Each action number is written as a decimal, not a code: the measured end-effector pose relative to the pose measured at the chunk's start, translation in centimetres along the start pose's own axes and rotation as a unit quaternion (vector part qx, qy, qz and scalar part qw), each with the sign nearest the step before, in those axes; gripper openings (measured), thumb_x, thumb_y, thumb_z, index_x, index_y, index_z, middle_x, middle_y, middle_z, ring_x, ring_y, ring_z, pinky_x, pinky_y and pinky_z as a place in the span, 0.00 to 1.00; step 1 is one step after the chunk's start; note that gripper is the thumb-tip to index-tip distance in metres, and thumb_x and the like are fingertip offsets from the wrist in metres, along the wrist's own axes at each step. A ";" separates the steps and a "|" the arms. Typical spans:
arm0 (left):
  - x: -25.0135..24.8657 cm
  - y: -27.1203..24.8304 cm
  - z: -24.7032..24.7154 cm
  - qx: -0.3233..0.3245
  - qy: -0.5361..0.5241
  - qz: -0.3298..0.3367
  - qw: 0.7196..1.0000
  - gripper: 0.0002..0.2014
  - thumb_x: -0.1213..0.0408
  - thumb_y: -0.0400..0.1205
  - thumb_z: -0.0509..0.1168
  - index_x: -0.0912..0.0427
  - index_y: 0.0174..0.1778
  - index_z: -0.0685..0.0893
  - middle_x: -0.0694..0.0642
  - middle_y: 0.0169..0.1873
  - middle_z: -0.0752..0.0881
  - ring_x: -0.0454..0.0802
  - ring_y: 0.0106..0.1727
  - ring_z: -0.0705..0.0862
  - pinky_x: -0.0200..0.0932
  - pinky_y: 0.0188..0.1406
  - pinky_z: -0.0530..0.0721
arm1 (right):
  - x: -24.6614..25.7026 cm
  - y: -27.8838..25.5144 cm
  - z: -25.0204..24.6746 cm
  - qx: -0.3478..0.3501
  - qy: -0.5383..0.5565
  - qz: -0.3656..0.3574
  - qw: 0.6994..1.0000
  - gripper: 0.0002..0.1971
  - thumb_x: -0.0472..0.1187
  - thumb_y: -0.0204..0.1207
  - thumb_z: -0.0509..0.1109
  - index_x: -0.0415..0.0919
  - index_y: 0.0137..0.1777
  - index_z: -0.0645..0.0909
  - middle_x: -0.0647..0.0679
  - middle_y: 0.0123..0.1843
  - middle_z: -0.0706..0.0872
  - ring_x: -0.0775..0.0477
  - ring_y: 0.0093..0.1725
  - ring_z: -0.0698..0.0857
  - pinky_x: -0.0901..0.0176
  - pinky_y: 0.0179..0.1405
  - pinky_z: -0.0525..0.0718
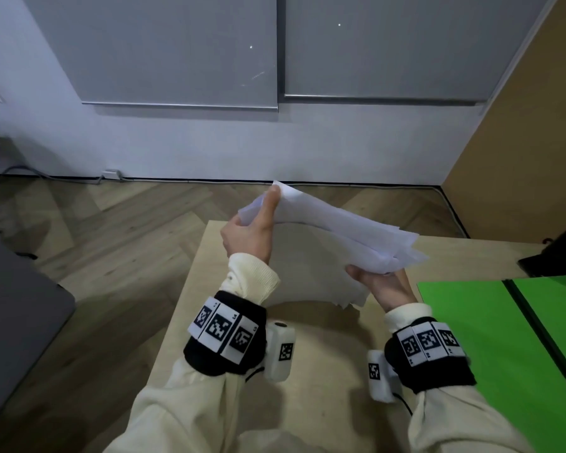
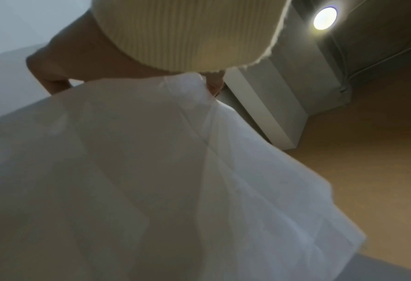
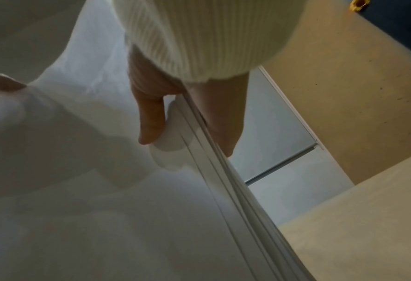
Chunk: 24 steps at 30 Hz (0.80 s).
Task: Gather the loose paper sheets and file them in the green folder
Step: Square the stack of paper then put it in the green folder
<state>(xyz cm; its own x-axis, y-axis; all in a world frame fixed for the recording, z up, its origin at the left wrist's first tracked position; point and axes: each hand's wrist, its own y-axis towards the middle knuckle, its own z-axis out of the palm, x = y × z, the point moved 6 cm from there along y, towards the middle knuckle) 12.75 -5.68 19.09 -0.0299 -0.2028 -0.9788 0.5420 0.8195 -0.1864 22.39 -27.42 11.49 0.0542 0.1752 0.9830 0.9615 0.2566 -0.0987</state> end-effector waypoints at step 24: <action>2.3 -0.9 -0.7 0.019 -0.013 0.095 0.995 0.21 0.51 0.68 0.77 0.54 0.22 0.72 0.46 0.20 0.70 0.34 0.20 0.70 0.27 0.25 0.73 | -1.7 -0.7 -0.7 -0.006 0.018 -0.036 0.999 0.16 0.28 0.67 0.76 0.52 0.43 0.84 0.62 0.36 0.91 0.71 0.37 0.87 0.70 0.43 0.85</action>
<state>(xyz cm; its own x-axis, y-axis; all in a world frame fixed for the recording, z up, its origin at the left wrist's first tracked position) 11.60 -6.54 16.94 0.0975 -0.0605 -0.9934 0.5675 0.8234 0.0056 21.84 -28.58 10.00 -0.0058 0.1230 0.9924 0.9666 0.2551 -0.0259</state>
